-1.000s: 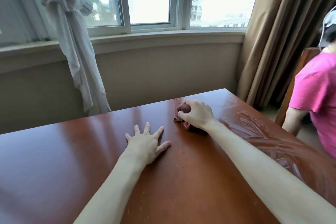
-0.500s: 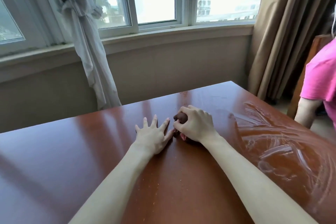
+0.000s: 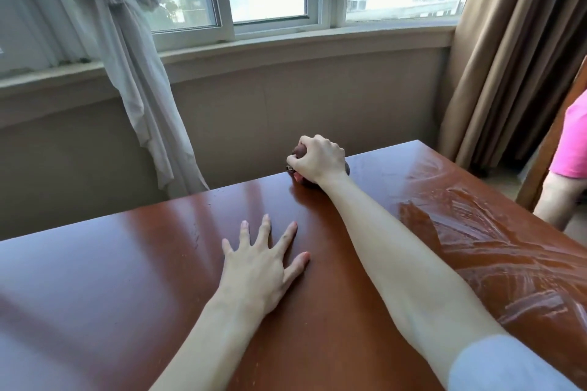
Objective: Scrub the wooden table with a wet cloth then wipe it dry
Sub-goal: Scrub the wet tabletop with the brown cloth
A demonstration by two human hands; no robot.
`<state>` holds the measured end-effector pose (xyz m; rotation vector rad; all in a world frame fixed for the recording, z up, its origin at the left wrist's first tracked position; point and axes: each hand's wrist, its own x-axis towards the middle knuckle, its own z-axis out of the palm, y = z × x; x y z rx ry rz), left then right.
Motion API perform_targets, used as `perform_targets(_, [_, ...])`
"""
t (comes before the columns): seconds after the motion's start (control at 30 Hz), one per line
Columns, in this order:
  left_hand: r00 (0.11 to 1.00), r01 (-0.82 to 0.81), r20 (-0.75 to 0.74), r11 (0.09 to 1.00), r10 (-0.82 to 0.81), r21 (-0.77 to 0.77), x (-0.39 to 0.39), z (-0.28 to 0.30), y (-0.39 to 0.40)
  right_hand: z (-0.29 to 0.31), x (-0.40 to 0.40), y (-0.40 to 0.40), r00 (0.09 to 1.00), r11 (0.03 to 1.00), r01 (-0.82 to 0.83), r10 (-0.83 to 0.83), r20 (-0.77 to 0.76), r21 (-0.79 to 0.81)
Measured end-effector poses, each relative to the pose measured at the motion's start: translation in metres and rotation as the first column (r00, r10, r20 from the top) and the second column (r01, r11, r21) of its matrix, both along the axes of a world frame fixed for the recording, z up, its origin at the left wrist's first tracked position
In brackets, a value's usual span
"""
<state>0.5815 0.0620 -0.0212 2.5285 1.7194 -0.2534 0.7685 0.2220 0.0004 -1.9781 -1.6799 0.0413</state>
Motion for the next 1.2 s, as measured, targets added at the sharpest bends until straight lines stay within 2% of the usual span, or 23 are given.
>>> perform_targets(0.17, [1.0, -0.023, 0.018, 1.0, 0.023, -0.007, 0.001, 0.002, -0.002, -0.006, 0.004, -0.084, 0.996, 0.996, -0.087, 0.087, 0.017, 0.003])
perform_targets(0.4, [0.998, -0.027, 0.056, 0.999, 0.028, -0.017, -0.001, 0.009, -0.005, -0.009, 0.024, -0.198, 0.999, 1.0, 0.002, -0.002, 0.046, -0.002])
perform_targets(0.5, [0.998, -0.024, 0.052, 1.0, 0.025, -0.012, -0.002, 0.01, -0.005, -0.01, 0.016, -0.256, 0.995, 0.998, -0.058, 0.055, 0.082, 0.029])
perform_targets(0.63, [0.999, -0.01, 0.035, 1.0, 0.01, -0.018, -0.002, 0.009, -0.004, -0.013, 0.011, -0.308, 0.988, 0.986, -0.15, 0.146, 0.054, 0.074])
perform_targets(0.73, [1.0, 0.005, 0.022, 1.0, -0.005, -0.011, -0.002, 0.008, -0.003, -0.009, 0.02, -0.281, 0.99, 0.99, -0.132, 0.128, 0.056, 0.057])
perform_targets(0.97, [0.992, 0.064, -0.111, 0.998, -0.062, 0.02, 0.0, -0.001, 0.004, -0.013, 0.064, -0.121, 0.989, 0.992, 0.116, -0.12, 0.091, 0.052])
perform_targets(1.2, [0.96, 0.154, -0.241, 0.987, -0.139, 0.042, -0.001, -0.001, 0.0, -0.013, 0.096, -0.01, 0.97, 0.974, 0.213, -0.221, 0.106, 0.079])
